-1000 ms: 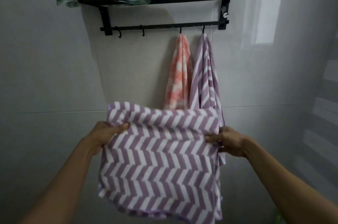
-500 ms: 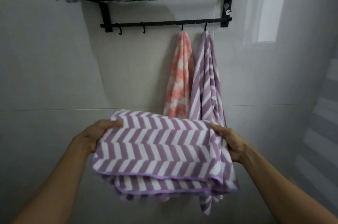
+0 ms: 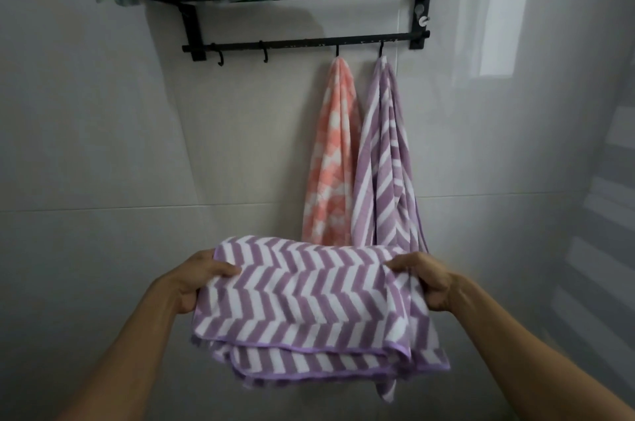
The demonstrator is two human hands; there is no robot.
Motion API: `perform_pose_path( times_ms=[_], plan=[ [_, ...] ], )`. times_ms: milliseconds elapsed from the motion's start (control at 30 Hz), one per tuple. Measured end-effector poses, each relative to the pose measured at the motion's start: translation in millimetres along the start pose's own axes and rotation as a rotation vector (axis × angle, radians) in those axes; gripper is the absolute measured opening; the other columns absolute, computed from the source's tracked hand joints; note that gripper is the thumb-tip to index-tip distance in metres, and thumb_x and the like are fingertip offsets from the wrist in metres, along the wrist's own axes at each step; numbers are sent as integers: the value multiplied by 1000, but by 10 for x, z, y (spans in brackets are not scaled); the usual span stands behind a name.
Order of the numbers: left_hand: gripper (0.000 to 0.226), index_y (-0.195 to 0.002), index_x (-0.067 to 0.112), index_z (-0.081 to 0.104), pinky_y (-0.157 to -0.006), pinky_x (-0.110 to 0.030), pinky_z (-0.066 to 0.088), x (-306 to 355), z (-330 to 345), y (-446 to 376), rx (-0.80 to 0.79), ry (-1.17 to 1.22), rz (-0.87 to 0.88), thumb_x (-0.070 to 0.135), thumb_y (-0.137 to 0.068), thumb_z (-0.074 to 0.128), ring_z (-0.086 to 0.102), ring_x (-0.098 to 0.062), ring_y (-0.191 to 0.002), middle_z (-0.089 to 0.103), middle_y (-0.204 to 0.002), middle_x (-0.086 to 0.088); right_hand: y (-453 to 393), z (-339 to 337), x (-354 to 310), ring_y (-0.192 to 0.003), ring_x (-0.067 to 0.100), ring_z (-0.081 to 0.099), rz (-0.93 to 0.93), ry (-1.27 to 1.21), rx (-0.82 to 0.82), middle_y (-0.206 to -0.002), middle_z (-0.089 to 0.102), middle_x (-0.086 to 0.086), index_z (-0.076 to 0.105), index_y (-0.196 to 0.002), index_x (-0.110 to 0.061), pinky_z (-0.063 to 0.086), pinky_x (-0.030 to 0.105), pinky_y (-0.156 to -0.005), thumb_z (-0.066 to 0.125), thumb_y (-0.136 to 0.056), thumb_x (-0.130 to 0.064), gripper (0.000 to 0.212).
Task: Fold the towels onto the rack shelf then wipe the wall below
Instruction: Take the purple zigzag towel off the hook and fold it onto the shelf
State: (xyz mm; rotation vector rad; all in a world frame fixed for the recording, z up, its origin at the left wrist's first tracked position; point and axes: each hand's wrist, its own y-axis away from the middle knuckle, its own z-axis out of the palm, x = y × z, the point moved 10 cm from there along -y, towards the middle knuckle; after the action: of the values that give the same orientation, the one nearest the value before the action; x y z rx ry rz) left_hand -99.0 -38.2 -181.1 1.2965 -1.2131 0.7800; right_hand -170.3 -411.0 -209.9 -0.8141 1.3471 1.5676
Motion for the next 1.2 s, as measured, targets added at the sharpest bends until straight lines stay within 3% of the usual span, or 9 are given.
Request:
perform_pose_path(
  times_ms=[100,267,333,400,533,633,800,967,1200],
  plan=[
    [43,-122,0,64,-70,-51,62,399,-98,-17,89,43,158,-14,-82,68,74,-31,-79,71,-112,-25,24,15,-454,-99,45,71,-165,130,71,-110,72,28,60,-123,7,56,61,-89,71,-81,4,43],
    [30,-106,0,68,-68,-34,63,1715,-562,479,305,255,651,-10,-79,70,74,-13,-72,72,-106,-19,590,21,-1962,-90,29,75,-762,49,109,-99,78,11,71,-107,-8,61,38,-77,66,-88,9,26],
    [33,-102,10,73,-84,-45,61,2074,-231,807,170,336,864,10,-72,84,74,-13,-81,75,-109,-13,664,-26,-2081,-80,22,76,-827,88,144,-89,77,9,70,-98,-8,60,35,-73,66,-88,10,22],
    [15,-97,18,77,-90,-41,58,2178,5,1019,33,388,1052,13,-84,72,71,-12,-87,77,-102,1,658,-5,-2053,-80,22,75,-839,153,171,-87,72,7,67,-90,-12,59,29,-65,65,-87,11,23],
    [34,-85,10,69,-65,-31,62,1864,-437,734,389,255,717,-12,-92,45,65,-32,-87,76,-73,6,691,-16,-1999,-79,17,72,-884,123,164,-84,77,3,61,-79,-4,58,27,-66,69,-81,17,22],
    [23,-88,10,65,-52,-23,55,1763,-529,663,376,174,575,10,-103,47,64,-21,-71,71,-68,3,737,26,-1996,-63,7,65,-877,212,205,-79,69,1,61,-90,-4,54,18,-56,63,-89,15,19],
    [27,-83,19,55,-65,-33,42,1567,-431,561,304,-57,385,31,-104,43,51,-22,-70,54,-78,-7,785,42,-2003,-64,1,59,-851,416,265,-83,62,-8,62,-95,-18,43,2,-51,55,-102,-5,16],
    [35,-73,17,48,-58,-30,39,1302,-513,419,349,71,165,38,-100,44,46,-22,-58,47,-64,-6,656,91,-1847,-72,4,69,-825,458,142,-92,70,6,62,-111,6,55,18,-63,61,-95,7,16],
    [44,-91,12,62,-64,-34,48,1017,-303,324,190,12,77,51,-101,44,64,-26,-68,69,-73,-10,379,76,-1626,-89,26,67,-700,516,76,-104,67,16,60,-109,-4,57,54,-85,65,-94,0,16]
  ],
)
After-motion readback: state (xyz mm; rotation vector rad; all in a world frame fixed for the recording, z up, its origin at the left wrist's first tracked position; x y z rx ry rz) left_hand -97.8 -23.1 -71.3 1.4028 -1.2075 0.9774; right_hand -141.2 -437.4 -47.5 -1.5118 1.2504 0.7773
